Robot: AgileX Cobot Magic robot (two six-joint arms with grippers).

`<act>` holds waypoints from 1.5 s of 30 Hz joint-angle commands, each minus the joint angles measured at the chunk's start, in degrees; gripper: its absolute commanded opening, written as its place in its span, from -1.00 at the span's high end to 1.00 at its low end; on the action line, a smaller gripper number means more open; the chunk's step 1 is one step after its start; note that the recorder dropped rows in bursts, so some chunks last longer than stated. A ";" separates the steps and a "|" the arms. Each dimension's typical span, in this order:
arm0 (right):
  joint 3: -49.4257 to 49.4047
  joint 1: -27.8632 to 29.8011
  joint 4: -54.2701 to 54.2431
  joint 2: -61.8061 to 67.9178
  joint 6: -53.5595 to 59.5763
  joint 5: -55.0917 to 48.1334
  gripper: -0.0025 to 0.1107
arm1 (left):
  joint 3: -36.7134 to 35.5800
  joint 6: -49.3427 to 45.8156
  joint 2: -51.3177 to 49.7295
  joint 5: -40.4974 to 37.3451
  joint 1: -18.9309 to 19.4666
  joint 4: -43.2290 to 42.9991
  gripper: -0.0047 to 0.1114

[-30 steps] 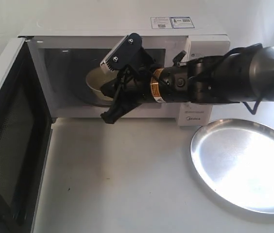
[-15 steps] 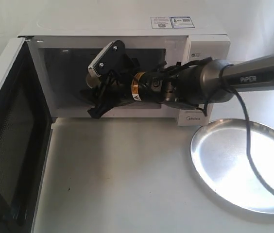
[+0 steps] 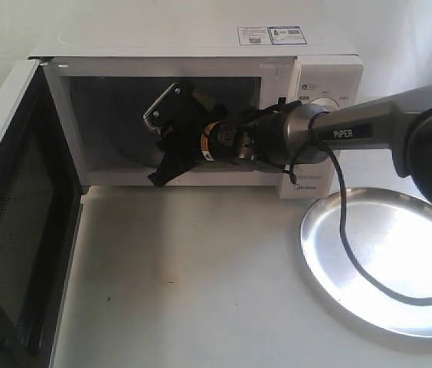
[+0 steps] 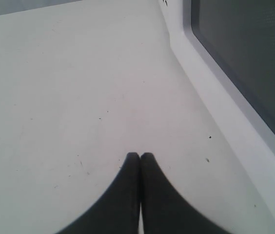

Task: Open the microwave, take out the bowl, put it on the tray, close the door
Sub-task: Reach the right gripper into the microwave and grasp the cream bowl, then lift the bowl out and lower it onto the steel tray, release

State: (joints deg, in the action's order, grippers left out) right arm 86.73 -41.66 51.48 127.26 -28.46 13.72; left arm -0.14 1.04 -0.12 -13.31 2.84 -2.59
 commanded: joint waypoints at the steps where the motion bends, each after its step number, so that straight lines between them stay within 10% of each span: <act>1: 0.13 -0.08 -0.26 -2.28 -5.55 -3.65 0.96 | 0.14 0.20 0.12 -0.06 -0.22 0.36 0.92; 5: -3.33 -0.46 1.53 -7.84 -16.68 4.37 0.96 | 0.14 0.20 0.12 -0.06 -0.22 0.36 0.92; 14: -5.81 -1.32 48.47 -15.65 -70.73 31.88 0.96 | 0.14 0.20 0.12 -0.06 -0.22 0.36 0.92; 24: -22.69 -1.91 48.47 -31.64 -66.19 32.15 0.96 | 0.14 0.20 0.12 -0.06 -0.22 0.36 0.92; 45: -61.27 -1.91 48.47 -56.10 -64.64 -27.70 0.95 | 0.14 0.20 0.12 -0.06 -0.22 0.36 0.92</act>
State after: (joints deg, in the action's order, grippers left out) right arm 25.63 -43.52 99.98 71.77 -93.38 -10.44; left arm -0.14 1.04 -0.12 -13.31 2.84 -2.59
